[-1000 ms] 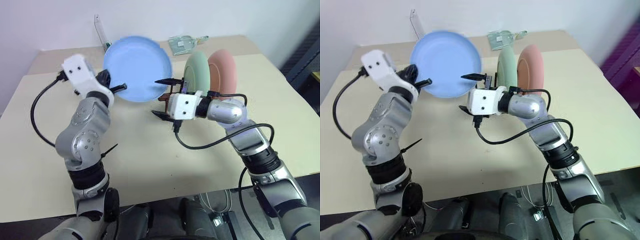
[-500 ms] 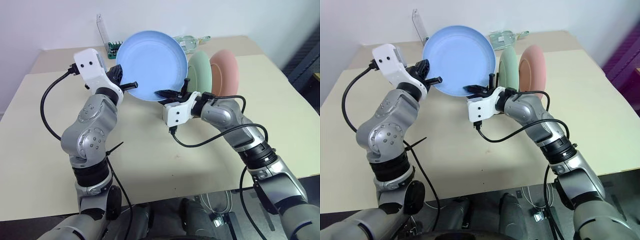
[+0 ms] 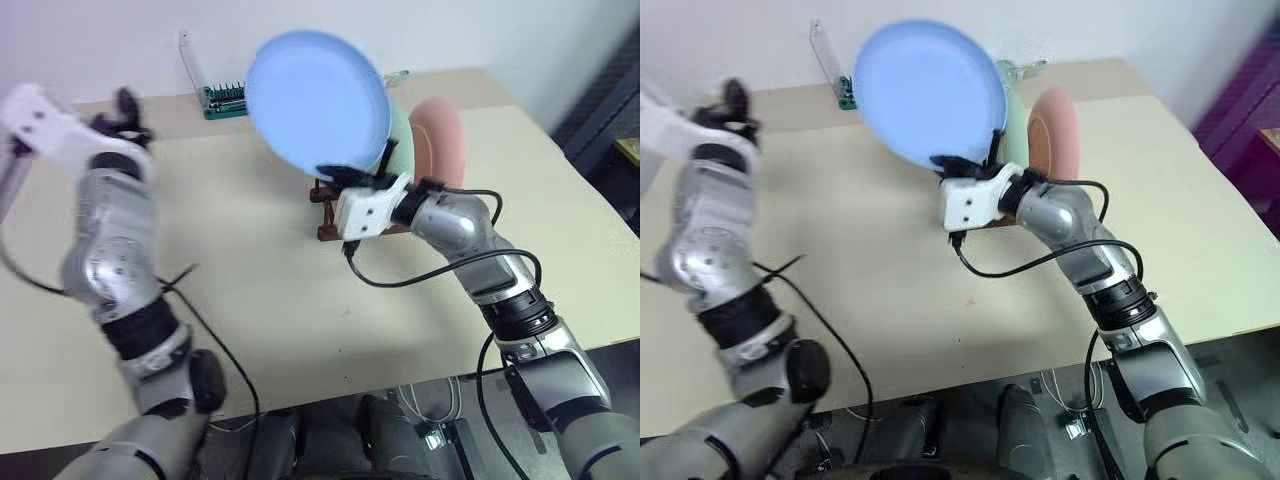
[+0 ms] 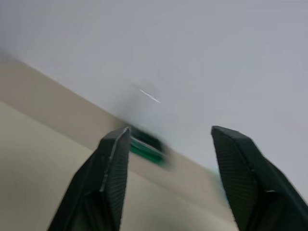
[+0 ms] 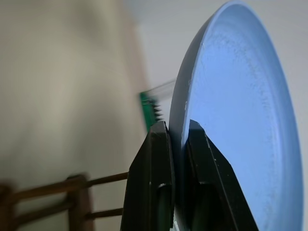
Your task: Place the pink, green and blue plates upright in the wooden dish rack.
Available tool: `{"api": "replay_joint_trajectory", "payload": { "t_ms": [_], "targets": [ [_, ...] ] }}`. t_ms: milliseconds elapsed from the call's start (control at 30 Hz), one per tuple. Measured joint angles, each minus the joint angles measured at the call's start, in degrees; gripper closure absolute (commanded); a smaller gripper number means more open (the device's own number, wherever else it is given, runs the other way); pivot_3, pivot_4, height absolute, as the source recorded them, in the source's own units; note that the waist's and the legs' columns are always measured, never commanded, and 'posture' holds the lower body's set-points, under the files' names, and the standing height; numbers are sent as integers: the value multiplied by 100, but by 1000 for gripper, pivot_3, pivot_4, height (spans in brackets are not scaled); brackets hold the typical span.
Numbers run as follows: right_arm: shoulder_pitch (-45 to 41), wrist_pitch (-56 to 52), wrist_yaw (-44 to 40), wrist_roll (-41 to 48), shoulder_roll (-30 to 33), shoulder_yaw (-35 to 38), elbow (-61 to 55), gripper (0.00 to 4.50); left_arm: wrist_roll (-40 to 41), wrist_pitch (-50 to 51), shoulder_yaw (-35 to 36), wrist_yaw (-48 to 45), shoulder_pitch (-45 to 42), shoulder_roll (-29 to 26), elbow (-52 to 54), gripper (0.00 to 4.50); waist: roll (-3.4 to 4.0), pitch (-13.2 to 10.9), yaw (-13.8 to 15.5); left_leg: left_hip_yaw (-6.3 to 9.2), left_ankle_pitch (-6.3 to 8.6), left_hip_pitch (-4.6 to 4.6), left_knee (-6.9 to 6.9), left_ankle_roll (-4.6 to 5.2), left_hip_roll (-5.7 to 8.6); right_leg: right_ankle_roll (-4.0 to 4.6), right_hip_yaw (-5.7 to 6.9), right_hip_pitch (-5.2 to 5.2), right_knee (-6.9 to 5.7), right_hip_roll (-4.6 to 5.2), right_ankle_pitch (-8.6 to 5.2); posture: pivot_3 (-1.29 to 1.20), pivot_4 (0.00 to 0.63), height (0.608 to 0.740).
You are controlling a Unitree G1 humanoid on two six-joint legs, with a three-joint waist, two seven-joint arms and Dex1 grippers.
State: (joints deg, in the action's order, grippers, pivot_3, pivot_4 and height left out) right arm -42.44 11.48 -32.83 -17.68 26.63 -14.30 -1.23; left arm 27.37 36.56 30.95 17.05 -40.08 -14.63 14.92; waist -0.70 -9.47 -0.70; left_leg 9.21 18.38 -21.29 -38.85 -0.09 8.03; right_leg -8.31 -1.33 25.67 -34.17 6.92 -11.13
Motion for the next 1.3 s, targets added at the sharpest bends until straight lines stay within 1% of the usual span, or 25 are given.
{"api": "replay_joint_trajectory", "payload": {
  "t_ms": [67, 100, 167, 200, 233, 333, 400, 567, 700, 833, 933, 1033, 1167, 1300],
  "targets": [
    [-54, -742, -159, 915, -387, 338, -355, 4500, -536, -297, -579, -603, 541, -674, -260, 1730, 1, 1, -2, 6, 0, -3, 3, 1, 1, 2, 2, -1, 0, 0, 2, 0, 150, 740],
    [-83, -1240, -171, 1429, -656, 526, -588, 4500, -701, -456, -893, -961, 800, -858, -345, 1730, 3, 1, 5, 9, 1, -4, 2, 2, 1, 4, 2, -2, -1, 0, 3, 0, 150, 740],
    [-163, -2358, -109, 2533, -1173, 830, -1158, 4500, -887, -694, -1638, -1786, 1296, -1001, -411, 1730, 4, 1, 29, 27, 1, -8, -7, 3, 3, 12, 9, -12, 3, 0, 8, 0, 150, 740],
    [-185, -3029, 3, 3139, -1427, 1029, -1482, 4500, -926, -792, -2161, -2337, 1602, -1118, -352, 1730, 6, 1, 35, 31, 2, -7, -9, 4, 5, 15, 8, -16, 1, 0, 9, 0, 150, 740],
    [-216, -3466, 96, 3516, -1508, 1126, -1647, 4500, -924, -849, -2490, -2691, 1770, -1113, -329, 1730, 8, 0, 44, 31, 3, -9, -13, 6, 7, 16, 8, -17, 2, 1, 10, 0, 150, 740],
    [-264, -4813, 702, 4632, -1879, 1655, -1996, 4500, -759, -914, -3105, -3697, 2263, -1152, -55, 1730, 18, -6, 3, 30, 3, -8, -10, 5, 1, 17, 7, -9, -1, -1, 10, 0, 150, 740],
    [-279, -5511, 1200, 5229, -2075, 2014, -2059, 4500, -678, -996, -3294, -4157, 2460, -1213, 153, 1730, 37, -4, -4, 27, 2, -9, 0, 4, -1, 21, 5, 4, -4, -3, 8, 0, 150, 740],
    [-314, -6613, 2186, 6150, -2391, 2468, -2081, 4500, -537, -991, -3298, -4556, 2573, -1203, 368, 1730, 60, 1, -15, 15, 2, -9, 11, 4, 0, 24, 0, 30, -10, -2, 7, 0, 150, 740],
    [-334, -7098, 2545, 6395, -2322, 2514, -1941, 4500, -415, -920, -3240, -4767, 2752, -1243, 541, 1730, 60, 1, -14, 8, 2, -11, 11, 4, 0, 24, -1, 36, -12, -1, 7, 0, 150, 740],
    [-439, -7375, 2888, 6574, -2339, 2681, -1512, 4500, -427, -876, -3190, -4806, 2814, -1309, 550, 1730, 60, 2, -8, 5, 2, -11, 8, 4, 0, 24, -3, 37, -13, -1, 7, 0, 150, 740],
    [-708, -7405, 3187, 6590, -2385, 2937, -937, 4500, -427, -863, -3146, -4802, 2819, -1332, 552, 1730, 61, 2, -20, -2, 2, -12, 11, 4, 0, 24, -4, 50, -20, 0, 7, 0, 150, 740],
    [-855, -7315, 3276, 6567, -2376, 3028, -555, 4500, -422, -838, -3107, -4770, 2822, -1323, 557, 1730, 61, 2, -24, -10, 2, -16, 14, 4, 0, 24, -4, 58, -22, 3, 7, 0, 150, 740],
    [-868, -7176, 3196, 6400, -2303, 2971, -266, 2912, -422, -816, -3051, -4694, 2822, -1263, 577, 1680, 61, 2, -19, -12, 2, -16, 13, 4, 0, 24, -4, 59, -23, 4, 7, 0, 150, 740],
    [-964, -6824, 2894, 6030, -1966, 2582, -253, 903, -420, -809, -3049, -4672, 2822, -1216, 616, 1680, 61, 2, -30, -15, 2, -17, 13, 4, 0, 24, -4, 62, -24, 5, 7, 0, 150, 740]
  ]
}}
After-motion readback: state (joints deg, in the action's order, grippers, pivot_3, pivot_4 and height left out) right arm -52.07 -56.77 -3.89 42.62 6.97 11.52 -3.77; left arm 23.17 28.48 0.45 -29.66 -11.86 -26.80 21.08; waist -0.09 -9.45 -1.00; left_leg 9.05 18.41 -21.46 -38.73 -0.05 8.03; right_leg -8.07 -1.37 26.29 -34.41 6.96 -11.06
